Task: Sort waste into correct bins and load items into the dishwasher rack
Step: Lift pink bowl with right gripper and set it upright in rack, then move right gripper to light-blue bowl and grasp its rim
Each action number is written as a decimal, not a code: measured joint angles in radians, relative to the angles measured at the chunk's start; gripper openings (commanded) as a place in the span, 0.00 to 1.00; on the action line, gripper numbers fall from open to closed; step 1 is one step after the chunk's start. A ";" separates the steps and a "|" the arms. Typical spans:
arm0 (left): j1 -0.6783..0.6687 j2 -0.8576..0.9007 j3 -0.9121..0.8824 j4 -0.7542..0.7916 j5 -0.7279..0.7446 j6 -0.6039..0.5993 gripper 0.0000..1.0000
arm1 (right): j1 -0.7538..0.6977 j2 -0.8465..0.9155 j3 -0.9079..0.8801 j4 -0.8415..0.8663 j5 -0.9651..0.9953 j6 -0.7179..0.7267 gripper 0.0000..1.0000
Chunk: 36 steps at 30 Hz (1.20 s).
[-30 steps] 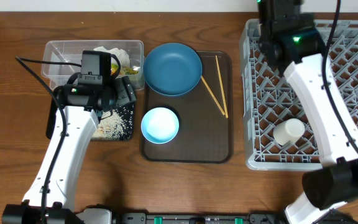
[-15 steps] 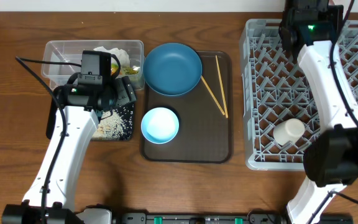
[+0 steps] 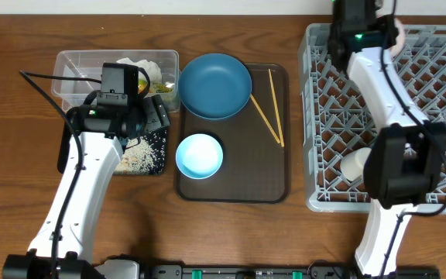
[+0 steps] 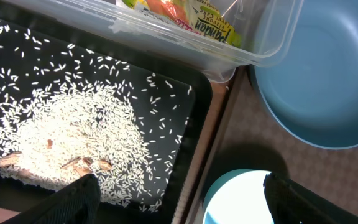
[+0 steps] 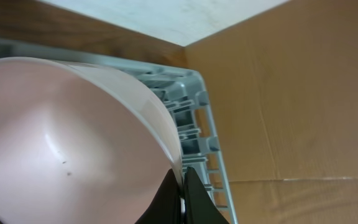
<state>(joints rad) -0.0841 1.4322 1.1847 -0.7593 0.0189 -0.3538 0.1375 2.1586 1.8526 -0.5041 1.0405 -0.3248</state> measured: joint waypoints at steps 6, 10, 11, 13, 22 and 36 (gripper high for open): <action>0.000 0.000 0.000 0.000 0.000 0.000 0.87 | 0.046 0.017 -0.001 -0.008 0.002 -0.003 0.01; 0.000 0.000 0.000 0.000 0.000 0.000 0.87 | 0.066 0.016 -0.001 -0.060 0.010 -0.005 0.01; 0.000 0.000 0.000 0.000 0.000 0.000 0.87 | 0.069 0.016 -0.001 -0.077 0.013 -0.003 0.01; 0.000 0.000 0.000 0.000 0.000 0.000 0.87 | 0.074 0.016 0.000 -0.106 0.019 0.002 0.01; 0.000 0.000 0.000 0.000 0.000 0.000 0.87 | 0.123 0.017 -0.001 -0.239 0.021 0.032 0.40; 0.000 0.000 0.000 0.000 0.000 0.000 0.87 | 0.252 0.013 -0.002 -0.233 -0.061 0.039 0.65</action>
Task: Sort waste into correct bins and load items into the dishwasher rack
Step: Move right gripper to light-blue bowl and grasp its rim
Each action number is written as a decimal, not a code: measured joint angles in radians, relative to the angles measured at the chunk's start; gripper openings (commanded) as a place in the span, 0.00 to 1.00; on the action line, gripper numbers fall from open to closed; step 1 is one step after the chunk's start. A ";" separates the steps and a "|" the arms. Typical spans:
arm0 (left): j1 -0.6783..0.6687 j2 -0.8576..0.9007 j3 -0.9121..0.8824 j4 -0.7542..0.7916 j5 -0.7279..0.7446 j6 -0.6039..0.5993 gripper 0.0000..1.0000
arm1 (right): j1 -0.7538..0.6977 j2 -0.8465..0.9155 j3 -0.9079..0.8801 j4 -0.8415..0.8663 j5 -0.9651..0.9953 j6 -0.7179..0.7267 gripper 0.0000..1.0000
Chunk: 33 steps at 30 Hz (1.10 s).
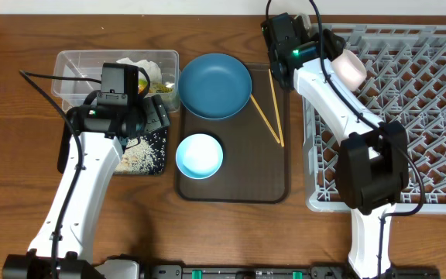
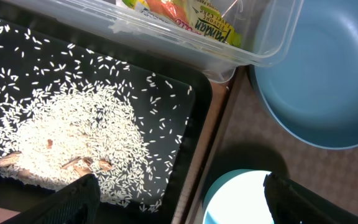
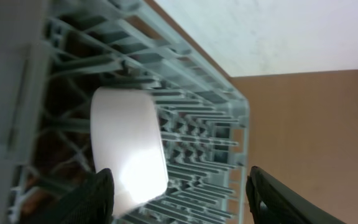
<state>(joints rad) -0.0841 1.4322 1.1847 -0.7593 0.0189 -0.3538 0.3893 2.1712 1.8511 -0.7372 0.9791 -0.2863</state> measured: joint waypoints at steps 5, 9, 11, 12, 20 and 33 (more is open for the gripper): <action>0.000 0.000 0.000 0.000 0.000 0.000 0.87 | 0.000 -0.068 0.000 -0.068 -0.261 0.092 0.61; 0.000 0.000 0.000 0.000 0.000 0.000 0.87 | 0.000 -0.164 0.001 -0.135 -0.640 0.242 0.55; 0.000 0.000 0.000 0.000 0.000 0.000 0.87 | 0.001 -0.192 0.001 -0.161 -0.840 0.333 0.55; 0.000 0.000 0.000 0.000 0.000 0.000 0.87 | 0.003 -0.196 0.000 -0.166 -0.930 0.375 0.56; 0.000 0.000 0.000 0.000 0.000 0.000 0.87 | 0.117 -0.187 -0.182 -0.064 -1.243 0.570 0.51; 0.000 0.000 0.000 0.000 0.000 0.000 0.87 | 0.303 -0.177 -0.434 0.134 -1.177 0.716 0.18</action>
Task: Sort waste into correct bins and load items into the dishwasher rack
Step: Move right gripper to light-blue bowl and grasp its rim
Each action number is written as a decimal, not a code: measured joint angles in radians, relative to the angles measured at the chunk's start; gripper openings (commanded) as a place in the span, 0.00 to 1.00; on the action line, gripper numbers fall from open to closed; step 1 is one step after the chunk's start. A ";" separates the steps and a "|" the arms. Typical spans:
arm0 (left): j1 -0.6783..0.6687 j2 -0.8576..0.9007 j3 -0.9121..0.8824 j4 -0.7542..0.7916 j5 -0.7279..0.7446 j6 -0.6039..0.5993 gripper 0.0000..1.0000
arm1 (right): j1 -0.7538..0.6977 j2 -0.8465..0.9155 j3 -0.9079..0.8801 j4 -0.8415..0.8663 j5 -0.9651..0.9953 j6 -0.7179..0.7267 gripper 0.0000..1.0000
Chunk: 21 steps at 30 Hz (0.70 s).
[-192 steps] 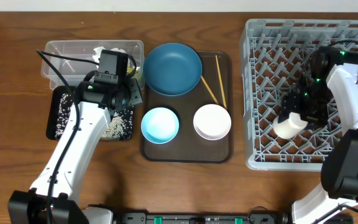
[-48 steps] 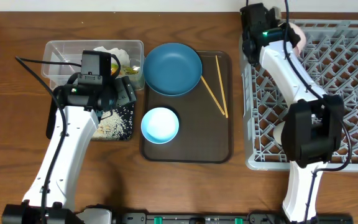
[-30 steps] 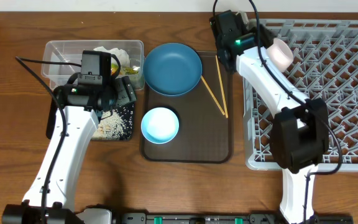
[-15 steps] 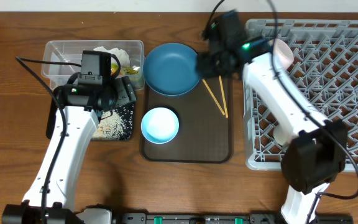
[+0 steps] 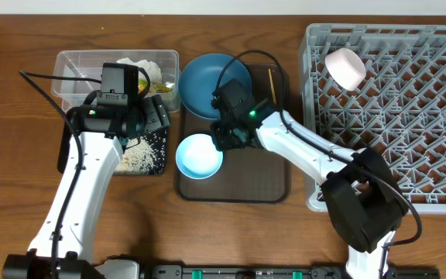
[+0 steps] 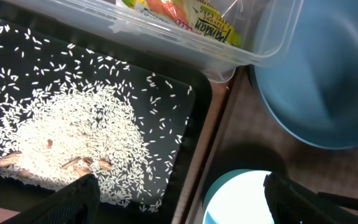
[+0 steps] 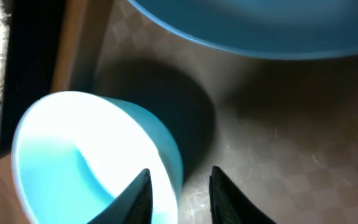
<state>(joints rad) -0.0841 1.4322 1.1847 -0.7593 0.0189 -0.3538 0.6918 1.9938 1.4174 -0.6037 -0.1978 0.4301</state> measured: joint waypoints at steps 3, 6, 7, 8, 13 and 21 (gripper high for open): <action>0.000 0.000 0.000 0.000 0.000 0.000 0.87 | 0.008 0.009 -0.005 0.001 0.017 0.008 0.12; 0.000 0.000 0.000 0.000 0.000 0.000 0.87 | 0.012 0.016 -0.005 0.000 0.023 0.012 0.11; 0.000 0.000 0.000 0.000 0.000 0.000 0.87 | 0.012 0.018 -0.006 0.000 0.024 0.012 0.11; 0.000 0.000 0.000 0.000 0.000 0.000 0.87 | 0.012 0.018 -0.006 0.000 0.026 0.012 0.10; 0.000 0.000 0.000 0.000 0.000 0.000 0.87 | 0.012 0.020 -0.006 0.000 0.030 0.014 0.01; 0.000 0.000 0.000 0.000 0.000 0.000 0.87 | 0.002 0.025 -0.006 -0.026 0.006 0.015 0.01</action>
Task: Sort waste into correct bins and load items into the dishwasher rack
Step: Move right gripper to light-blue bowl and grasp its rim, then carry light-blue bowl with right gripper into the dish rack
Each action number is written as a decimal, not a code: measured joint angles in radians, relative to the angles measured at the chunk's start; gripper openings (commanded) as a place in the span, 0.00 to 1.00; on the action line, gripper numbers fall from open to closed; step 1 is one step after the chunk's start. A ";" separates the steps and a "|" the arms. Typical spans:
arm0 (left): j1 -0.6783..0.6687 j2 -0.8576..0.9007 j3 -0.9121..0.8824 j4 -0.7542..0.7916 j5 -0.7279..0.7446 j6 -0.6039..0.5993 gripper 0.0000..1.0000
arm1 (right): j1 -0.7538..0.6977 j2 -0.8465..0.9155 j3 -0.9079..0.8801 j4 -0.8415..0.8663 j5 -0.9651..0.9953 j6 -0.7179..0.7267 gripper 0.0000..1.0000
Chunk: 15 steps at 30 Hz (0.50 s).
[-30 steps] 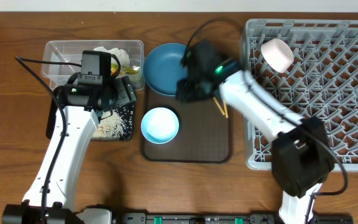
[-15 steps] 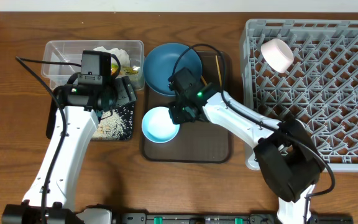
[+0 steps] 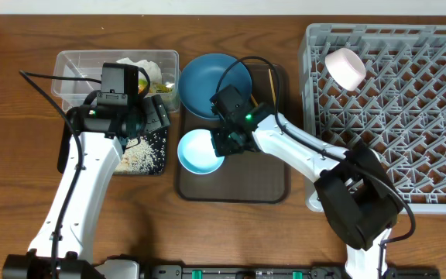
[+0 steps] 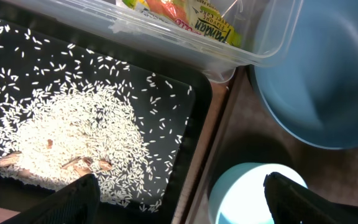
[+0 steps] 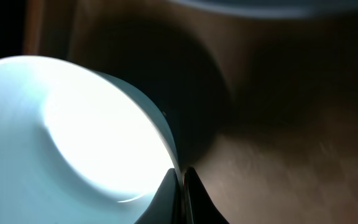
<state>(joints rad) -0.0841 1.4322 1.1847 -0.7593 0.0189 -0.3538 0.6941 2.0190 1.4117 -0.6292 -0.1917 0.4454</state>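
Observation:
On the brown tray, my right gripper is shut on the rim of the small light-blue bowl. A large blue plate and a pair of chopsticks lie at the tray's far end. A pink cup lies in the grey dishwasher rack. My left gripper hangs open over the black rice tray.
A clear plastic bin holding food wrappers stands at the far left, behind the black tray of spilled rice. The rack fills the right side of the table.
My right gripper was open around the light-blue bowl's rim and has shut on it. The bowl has shifted slightly to the right. The left arm is unchanged.
My right gripper held the pink cup over the rack's far end. Then it was open beside the rack with the cup lying inside. Then it stood open at the light-blue bowl on the tray, and now grips its rim. The left arm never moved.

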 measured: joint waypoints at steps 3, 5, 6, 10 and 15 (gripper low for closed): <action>0.000 0.000 0.000 0.000 0.000 0.000 0.87 | -0.024 -0.026 -0.003 -0.035 -0.004 -0.002 0.01; 0.000 0.000 0.000 0.000 0.000 0.000 0.87 | -0.058 -0.077 -0.013 -0.050 0.010 -0.003 0.01; 0.000 0.000 0.000 0.000 0.000 0.000 0.87 | -0.080 -0.116 -0.016 -0.059 0.023 -0.005 0.01; 0.000 0.000 0.000 0.000 0.000 0.000 0.87 | -0.190 -0.335 -0.016 -0.066 0.114 -0.006 0.01; 0.000 0.000 0.000 0.000 0.000 0.000 0.87 | -0.312 -0.537 -0.004 -0.110 0.285 -0.013 0.01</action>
<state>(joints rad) -0.0841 1.4322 1.1847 -0.7593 0.0189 -0.3538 0.3824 1.4822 1.4075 -0.7395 0.0929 0.4324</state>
